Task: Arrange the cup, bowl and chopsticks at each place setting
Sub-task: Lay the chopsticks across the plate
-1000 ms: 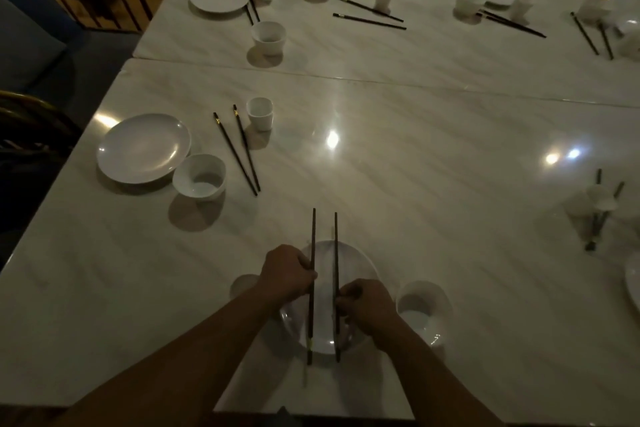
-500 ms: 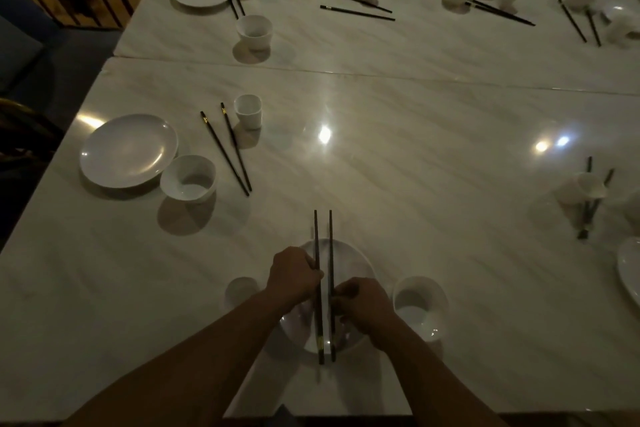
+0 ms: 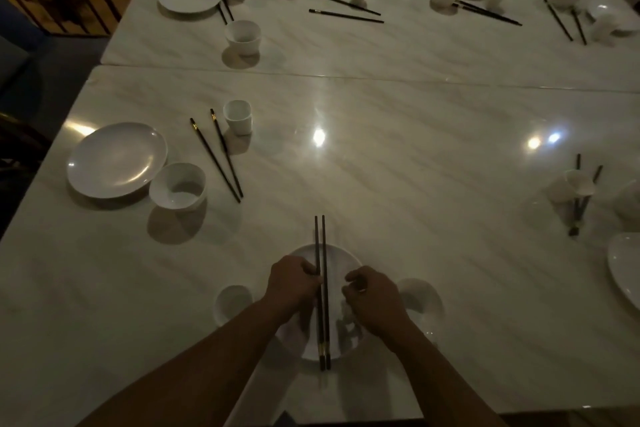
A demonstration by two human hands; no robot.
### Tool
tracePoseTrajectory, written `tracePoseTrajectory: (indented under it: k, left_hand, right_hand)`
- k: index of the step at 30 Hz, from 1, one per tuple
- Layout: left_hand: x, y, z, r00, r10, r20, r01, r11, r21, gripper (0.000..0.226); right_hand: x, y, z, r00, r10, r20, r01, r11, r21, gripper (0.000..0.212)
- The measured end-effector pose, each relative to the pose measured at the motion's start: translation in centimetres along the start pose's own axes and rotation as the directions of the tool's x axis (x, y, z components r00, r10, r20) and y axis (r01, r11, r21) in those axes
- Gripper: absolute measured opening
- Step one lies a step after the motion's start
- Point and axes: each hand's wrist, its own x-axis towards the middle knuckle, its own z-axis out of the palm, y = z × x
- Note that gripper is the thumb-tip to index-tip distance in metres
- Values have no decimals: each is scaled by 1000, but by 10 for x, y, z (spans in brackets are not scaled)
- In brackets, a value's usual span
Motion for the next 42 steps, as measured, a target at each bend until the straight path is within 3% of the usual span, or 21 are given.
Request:
tracePoseTrajectory:
  k: [6,12,42]
  left_hand:
    - [-3,1,-1,995,-97,8,97,978,-185,10]
    - [-1,1,0,993,-115,18,116,969,-218,17]
    - [-2,6,5,993,-121,10,121,973,-199,22]
  right_hand:
    - [12,20,-43,935,-169,-313,129,981,-144,23]
    - [14,42,-54,971,55,-234,-128,943,-308,36]
    - [14,45,-49,982,71,-178,-126,941,-316,31]
